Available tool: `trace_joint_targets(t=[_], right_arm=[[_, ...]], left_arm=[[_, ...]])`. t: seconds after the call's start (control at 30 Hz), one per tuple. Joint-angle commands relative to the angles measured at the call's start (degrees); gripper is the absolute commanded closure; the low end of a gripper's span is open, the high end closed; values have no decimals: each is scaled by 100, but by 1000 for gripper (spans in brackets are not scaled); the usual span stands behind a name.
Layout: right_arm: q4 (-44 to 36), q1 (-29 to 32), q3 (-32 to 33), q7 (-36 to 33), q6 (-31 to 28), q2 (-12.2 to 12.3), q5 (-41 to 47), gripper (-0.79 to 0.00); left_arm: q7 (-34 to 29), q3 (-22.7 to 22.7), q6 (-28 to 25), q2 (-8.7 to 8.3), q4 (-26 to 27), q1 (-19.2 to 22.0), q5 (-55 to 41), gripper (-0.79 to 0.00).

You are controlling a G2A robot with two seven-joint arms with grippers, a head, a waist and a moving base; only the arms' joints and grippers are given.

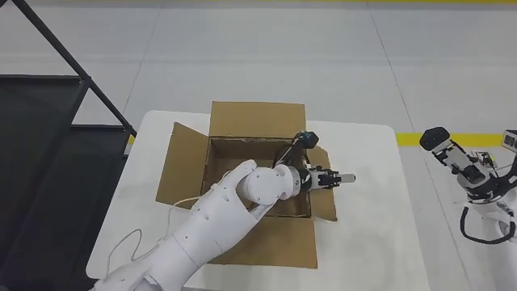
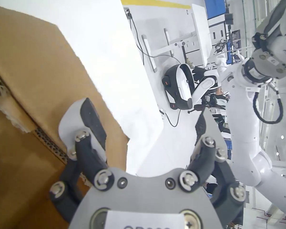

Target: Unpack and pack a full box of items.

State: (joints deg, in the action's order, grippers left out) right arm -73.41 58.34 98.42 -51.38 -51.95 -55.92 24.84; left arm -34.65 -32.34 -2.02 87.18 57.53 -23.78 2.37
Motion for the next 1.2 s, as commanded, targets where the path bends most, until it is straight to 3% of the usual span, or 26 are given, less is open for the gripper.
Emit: trace_joint_targets(t=[0.0,0.17,0.3,0.43,0.53,0.63,0.83,0.97,1.17], right_arm=[[51,-62,-49,-55,30,10,27,-785],[175,-234,-187,-179,84,34,93,-785],[268,-373,-296,-260,165,57,95,-785],[319,-479,-368,-232,137,74,27,-785],[217,-469,-416,-211,117,87,-57,-785],[61,-480,-501,-325,231,106,-184,-785],[-192,-756,-984,-793,740,125,-793,-785],[-106,-1126,-1491,-909,1019,77,-1051,-785],[39,-1616,-2207,-1169,1180,-12,-1318,-785]], left_arm=[[4,38,-25,72,-151,47,-20,-785],[93,23,-172,200,-346,115,-68,-785],[222,-174,-479,201,-265,103,-103,-785],[319,-555,-895,56,-72,-69,12,-785],[318,-1029,-1143,-154,436,-380,138,-785],[445,-1773,-1223,-452,1298,-970,423,-785],[441,-3494,-920,-953,3584,-2619,879,-785],[491,-4366,-855,-1119,4625,-3576,965,-785],[867,-5374,-974,-1247,5483,-4795,930,-785]])
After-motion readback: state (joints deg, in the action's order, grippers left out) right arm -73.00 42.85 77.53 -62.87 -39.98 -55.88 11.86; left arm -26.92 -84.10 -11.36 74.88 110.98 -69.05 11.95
